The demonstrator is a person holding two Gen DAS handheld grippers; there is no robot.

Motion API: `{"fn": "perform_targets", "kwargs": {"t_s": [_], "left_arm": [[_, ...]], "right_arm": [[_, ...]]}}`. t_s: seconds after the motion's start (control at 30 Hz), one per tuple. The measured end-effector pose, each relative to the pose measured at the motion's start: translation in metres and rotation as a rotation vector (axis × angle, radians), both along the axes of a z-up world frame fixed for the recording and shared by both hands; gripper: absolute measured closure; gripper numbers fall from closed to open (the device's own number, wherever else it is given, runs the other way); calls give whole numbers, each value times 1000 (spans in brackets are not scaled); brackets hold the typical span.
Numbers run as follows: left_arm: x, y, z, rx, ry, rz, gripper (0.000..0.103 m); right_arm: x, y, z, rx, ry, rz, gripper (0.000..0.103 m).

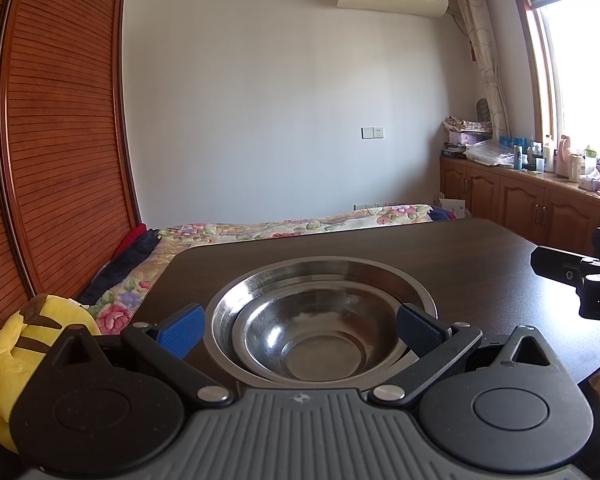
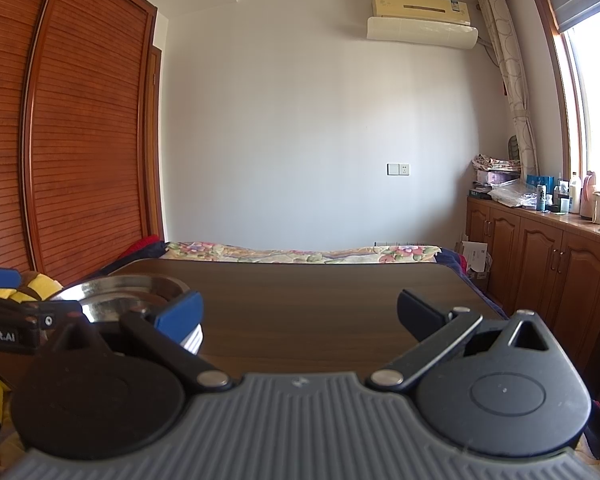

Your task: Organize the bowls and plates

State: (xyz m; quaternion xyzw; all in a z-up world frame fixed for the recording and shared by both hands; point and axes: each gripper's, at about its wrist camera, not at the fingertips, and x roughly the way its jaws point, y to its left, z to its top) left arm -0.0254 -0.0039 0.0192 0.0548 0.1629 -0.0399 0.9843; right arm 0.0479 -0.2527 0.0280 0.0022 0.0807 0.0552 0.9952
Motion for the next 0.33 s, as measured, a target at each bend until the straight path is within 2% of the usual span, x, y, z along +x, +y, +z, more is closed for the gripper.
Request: {"fn": "perform_targets", "kwargs": {"t_s": [0.33], "left_arm": [[1, -1, -1, 1, 3, -4, 0]], "right_arm": [[0, 0, 0, 1, 1, 0, 0]]}}
